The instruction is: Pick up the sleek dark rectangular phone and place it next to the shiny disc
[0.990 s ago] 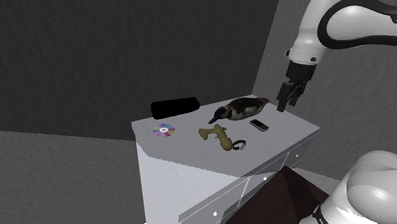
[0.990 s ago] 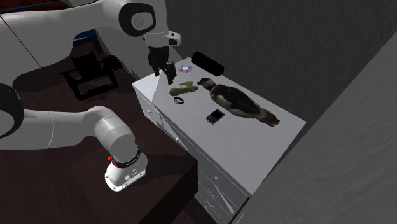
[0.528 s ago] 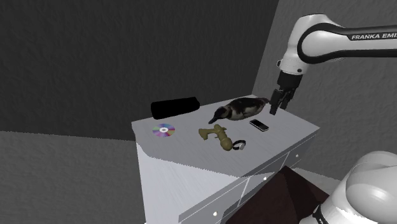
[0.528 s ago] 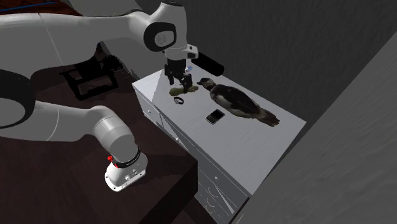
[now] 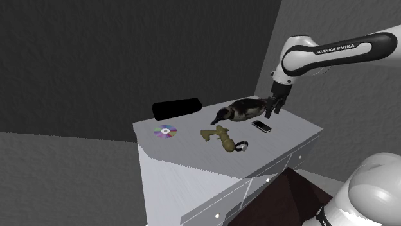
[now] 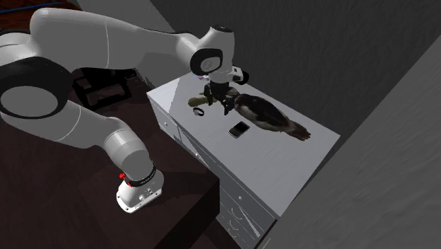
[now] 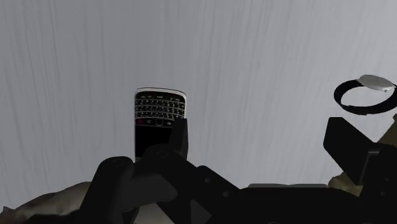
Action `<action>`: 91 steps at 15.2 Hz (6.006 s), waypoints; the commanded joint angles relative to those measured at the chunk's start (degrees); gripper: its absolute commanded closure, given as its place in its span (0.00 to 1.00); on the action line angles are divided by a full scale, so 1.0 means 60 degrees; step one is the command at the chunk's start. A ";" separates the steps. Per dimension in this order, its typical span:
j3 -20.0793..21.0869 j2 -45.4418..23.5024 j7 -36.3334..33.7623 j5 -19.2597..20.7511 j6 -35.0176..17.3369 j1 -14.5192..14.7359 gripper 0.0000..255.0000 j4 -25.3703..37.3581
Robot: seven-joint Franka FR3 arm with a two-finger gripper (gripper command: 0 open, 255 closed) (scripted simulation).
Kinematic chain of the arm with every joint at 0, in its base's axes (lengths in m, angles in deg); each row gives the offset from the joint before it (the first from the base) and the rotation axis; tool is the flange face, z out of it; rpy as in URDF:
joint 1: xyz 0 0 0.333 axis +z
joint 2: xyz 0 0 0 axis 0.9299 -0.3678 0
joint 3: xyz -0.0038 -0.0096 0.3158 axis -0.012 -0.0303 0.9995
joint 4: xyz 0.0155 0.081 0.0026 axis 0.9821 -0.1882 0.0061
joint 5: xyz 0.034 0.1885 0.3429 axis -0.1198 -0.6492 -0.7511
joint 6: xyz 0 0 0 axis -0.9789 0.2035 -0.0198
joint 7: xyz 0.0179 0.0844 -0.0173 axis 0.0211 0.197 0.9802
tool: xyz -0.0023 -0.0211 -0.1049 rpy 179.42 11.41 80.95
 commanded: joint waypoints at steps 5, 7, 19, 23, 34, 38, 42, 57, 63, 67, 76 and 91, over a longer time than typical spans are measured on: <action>-0.0814 -0.2024 0.1232 -0.0336 -0.1364 -0.0049 0.00 0.0637; -0.1038 -0.2775 0.1688 -0.0593 -0.1728 -0.0061 0.00 0.0984; -0.1275 -0.4543 0.2654 -0.1413 -0.3160 -0.0139 0.00 0.1176; -0.1275 -0.4543 0.2654 -0.1413 -0.3160 -0.0140 0.00 0.1176; -0.1274 -0.4518 0.2644 -0.1402 -0.3157 -0.0138 1.00 0.1156; -0.1279 -0.4370 0.2581 -0.1321 -0.2909 -0.0135 1.00 0.1268; -0.1278 -0.4049 0.2450 -0.1159 -0.2405 -0.0128 1.00 0.1476; -0.0569 -0.3145 0.0995 -0.0919 -0.1233 0.0435 1.00 0.1835; 0.0240 -0.3167 -0.0386 -0.1091 -0.1306 0.1103 1.00 0.1831; 0.0757 -0.3371 -0.1273 -0.1227 -0.1330 0.1549 1.00 0.2047; 0.1807 -0.4327 -0.3192 -0.1430 -0.1266 0.2520 1.00 0.3169; 0.2972 -0.7278 -0.6126 -0.1154 -0.0413 0.4159 1.00 0.7141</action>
